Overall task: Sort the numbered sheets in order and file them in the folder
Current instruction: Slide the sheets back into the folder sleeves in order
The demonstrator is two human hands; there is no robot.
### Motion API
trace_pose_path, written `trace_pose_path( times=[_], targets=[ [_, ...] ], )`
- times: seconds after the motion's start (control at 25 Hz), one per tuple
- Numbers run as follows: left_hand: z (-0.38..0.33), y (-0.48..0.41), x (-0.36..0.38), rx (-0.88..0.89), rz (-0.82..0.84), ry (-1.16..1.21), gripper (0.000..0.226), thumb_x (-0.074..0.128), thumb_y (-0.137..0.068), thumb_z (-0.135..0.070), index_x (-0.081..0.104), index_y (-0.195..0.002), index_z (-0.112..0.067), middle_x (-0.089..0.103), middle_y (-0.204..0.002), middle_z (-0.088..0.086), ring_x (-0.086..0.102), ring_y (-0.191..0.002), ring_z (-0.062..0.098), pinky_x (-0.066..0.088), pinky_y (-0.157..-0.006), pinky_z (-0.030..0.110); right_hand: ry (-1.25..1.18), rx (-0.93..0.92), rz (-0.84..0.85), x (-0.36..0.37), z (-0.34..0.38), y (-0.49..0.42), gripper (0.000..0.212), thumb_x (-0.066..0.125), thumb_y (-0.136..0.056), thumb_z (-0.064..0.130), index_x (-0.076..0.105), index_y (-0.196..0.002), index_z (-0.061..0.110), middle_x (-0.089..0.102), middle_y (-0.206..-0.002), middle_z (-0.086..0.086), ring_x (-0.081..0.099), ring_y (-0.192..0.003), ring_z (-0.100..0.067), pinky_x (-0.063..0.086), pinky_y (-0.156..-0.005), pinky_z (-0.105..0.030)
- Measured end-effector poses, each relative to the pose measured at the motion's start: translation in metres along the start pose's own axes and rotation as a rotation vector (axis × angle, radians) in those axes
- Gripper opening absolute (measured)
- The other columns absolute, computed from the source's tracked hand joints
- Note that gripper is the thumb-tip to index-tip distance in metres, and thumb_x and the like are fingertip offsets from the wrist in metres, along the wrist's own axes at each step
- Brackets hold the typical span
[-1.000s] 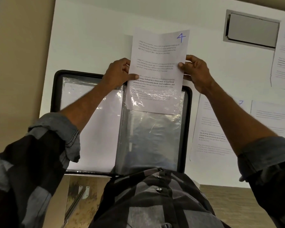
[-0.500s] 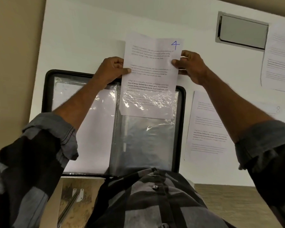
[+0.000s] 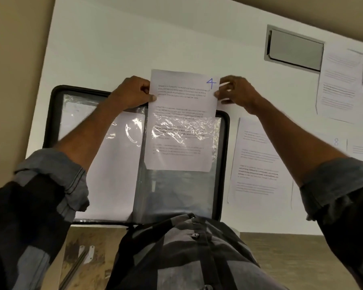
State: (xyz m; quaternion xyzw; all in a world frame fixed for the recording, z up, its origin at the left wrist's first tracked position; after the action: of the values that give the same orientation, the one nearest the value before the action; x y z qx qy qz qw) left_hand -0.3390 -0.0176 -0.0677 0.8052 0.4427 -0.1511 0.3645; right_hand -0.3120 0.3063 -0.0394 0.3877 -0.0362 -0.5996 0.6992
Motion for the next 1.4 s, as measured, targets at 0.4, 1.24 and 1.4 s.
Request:
trace_pose_path(
  times=[0.4,1.24,1.4],
  targets=[
    [0.012,0.033,0.0,0.123,-0.198,-0.015,0.038,0.077,-0.086,-0.027,0.067,-0.123,-0.021,0.071,-0.115,0.0,0.063,-0.109,0.023,0.045,-0.105,0.048,0.899,-0.428,0.329,0.089,0.105,-0.026,0.031,0.066,-0.097,0.016,0.065,-0.127,0.012,0.067,-0.121,-0.009,0.06,-0.112,-0.027,0.045,-0.093,-0.036],
    [0.019,0.208,0.163,0.368,-0.19,-0.487,0.08,0.046,-0.104,-0.054,0.019,-0.161,-0.005,0.007,-0.171,0.012,-0.002,-0.158,0.027,0.01,-0.128,0.049,0.576,-0.138,0.571,0.147,0.041,0.033,0.015,0.077,-0.089,0.014,0.076,-0.1,0.025,0.075,-0.087,0.009,0.068,-0.075,-0.006,0.054,-0.073,-0.02],
    [0.011,0.211,0.177,0.358,-0.222,-0.516,0.084,0.043,-0.103,-0.058,0.014,-0.162,-0.005,0.001,-0.171,0.013,-0.006,-0.158,0.029,0.008,-0.127,0.052,0.698,-0.276,0.447,0.143,0.034,0.055,0.031,0.066,-0.098,0.017,0.069,-0.128,0.02,0.069,-0.114,0.005,0.065,-0.097,-0.011,0.047,-0.087,-0.023]
  ],
)
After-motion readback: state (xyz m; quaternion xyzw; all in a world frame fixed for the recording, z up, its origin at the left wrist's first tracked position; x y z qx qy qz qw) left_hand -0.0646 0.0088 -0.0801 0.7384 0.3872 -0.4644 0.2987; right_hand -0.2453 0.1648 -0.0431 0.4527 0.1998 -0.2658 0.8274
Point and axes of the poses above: each hand's wrist, its own y-axis away from the middle knuckle, its own x-axis out of the palm, z = x × y, the point moved 7 cm from there along -y, towards the middle knuckle
